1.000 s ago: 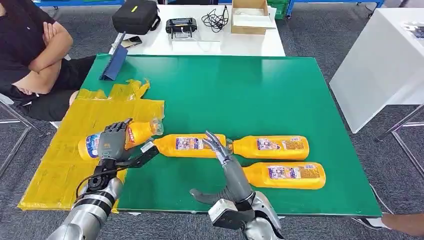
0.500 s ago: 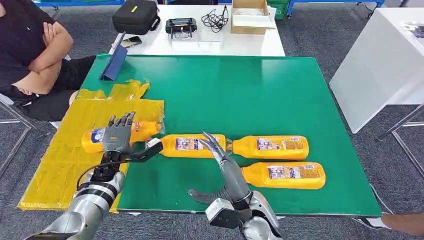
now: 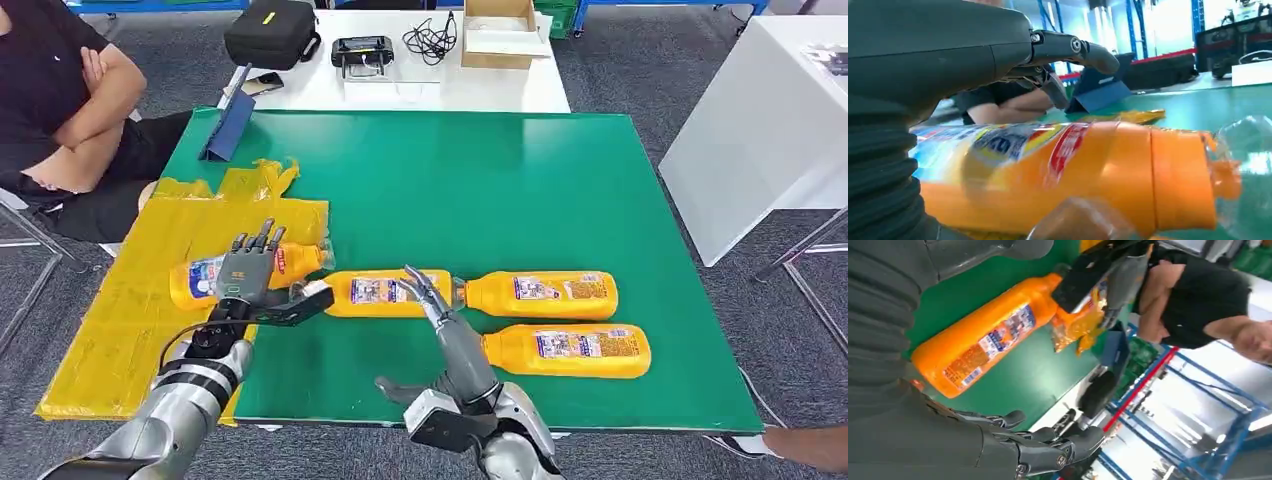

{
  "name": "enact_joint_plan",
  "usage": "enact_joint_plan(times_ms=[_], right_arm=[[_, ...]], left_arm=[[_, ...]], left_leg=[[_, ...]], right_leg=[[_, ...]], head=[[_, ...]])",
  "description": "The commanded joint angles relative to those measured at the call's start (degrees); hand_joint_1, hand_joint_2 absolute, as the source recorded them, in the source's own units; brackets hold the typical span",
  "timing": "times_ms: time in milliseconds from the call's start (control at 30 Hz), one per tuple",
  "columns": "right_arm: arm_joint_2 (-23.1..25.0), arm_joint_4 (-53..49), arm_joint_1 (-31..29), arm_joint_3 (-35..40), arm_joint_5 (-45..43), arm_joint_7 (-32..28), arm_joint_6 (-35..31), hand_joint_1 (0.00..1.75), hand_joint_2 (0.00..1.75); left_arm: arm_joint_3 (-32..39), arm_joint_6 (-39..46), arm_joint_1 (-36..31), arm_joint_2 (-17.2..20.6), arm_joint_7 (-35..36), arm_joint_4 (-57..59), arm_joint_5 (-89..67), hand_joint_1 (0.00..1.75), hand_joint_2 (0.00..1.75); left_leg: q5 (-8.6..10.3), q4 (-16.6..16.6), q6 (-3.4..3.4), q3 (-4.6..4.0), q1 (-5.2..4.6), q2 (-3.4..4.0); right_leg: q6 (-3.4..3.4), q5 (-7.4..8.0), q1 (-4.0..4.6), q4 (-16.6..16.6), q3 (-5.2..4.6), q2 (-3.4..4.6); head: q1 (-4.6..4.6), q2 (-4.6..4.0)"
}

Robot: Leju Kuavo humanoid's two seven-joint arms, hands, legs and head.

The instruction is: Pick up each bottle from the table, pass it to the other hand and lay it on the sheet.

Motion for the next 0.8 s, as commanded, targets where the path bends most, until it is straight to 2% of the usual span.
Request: enact_joint_plan(times_ms=[33, 533, 567, 633, 667, 700, 800], right_arm=[[-1.5, 5.7, -2.3, -1.3, 3.7, 3.1, -2.3, 0.00, 1.75], [-1.6, 6.0, -2.2, -1.4, 4.5, 2.9, -2.9, 0.00, 1.75], [-1.6, 7.5, -2.7, -1.6, 5.9, 4.8, -3.0, 0.00, 0.00], [-1.7, 10.0, -3.4, -2.2, 6.1, 5.2, -2.8, 0.00, 0.00], [-1.3, 11.4, -3.8, -2.7, 6.7, 4.5, -3.4, 0.00, 0.00], [-0.9, 11.8, -3.9, -3.2, 6.9, 4.2, -3.5, 0.00, 1.75], [0.0, 12.1, -3.2, -3.4, 7.6, 4.3, -3.1, 0.00, 1.75]], left_arm=[[4.0, -3.7, -0.1, -0.9, -9.3, -2.1, 13.7, 0.00, 1.75], [4.3, -4.1, 0.4, -1.2, -10.5, -3.2, 16.0, 0.00, 1.75], [7.4, -7.2, 1.6, -2.6, -16.8, -6.0, 26.1, 0.00, 1.75], [9.1, -12.9, 4.7, -3.5, -23.1, -12.7, 37.9, 0.00, 1.75], [9.8, -15.0, 7.3, -3.9, -24.6, -18.1, 44.0, 0.00, 0.00], [11.2, -17.0, 8.5, -4.7, -24.6, -21.6, 49.0, 0.00, 0.00], [13.8, -22.8, 14.1, -6.7, -26.5, -33.3, 63.7, 0.00, 0.00]], left_leg=[[0.02, 0.0, 0.07, 0.01, 0.02, -0.05], [0.03, -0.1, 0.07, 0.03, 0.01, -0.08], [0.06, -0.1, 0.10, 0.06, 0.02, -0.11], [0.02, 0.0, 0.06, 0.00, 0.00, -0.05], [0.02, -0.1, 0.08, 0.05, 0.02, -0.04], [0.00, -0.1, 0.07, 0.06, 0.01, 0.06], [-0.03, 0.0, 0.10, 0.03, 0.01, 0.06]], right_leg=[[0.02, 0.04, 0.03, -0.1, 0.04, -0.06], [0.02, 0.04, 0.03, -0.1, 0.08, -0.10], [0.02, 0.07, 0.04, -0.2, 0.12, -0.13], [0.02, 0.03, 0.01, -0.1, 0.03, -0.06], [0.03, 0.05, 0.03, -0.1, 0.09, -0.05], [0.03, 0.05, 0.02, -0.1, 0.06, 0.05], [0.04, 0.02, 0.02, -0.1, 0.04, 0.04]], head=[[0.00, 0.00], [0.00, 0.00], [0.00, 0.00], [0.00, 0.00], [0.00, 0.00], [-0.02, 0.00], [0.00, 0.00]])
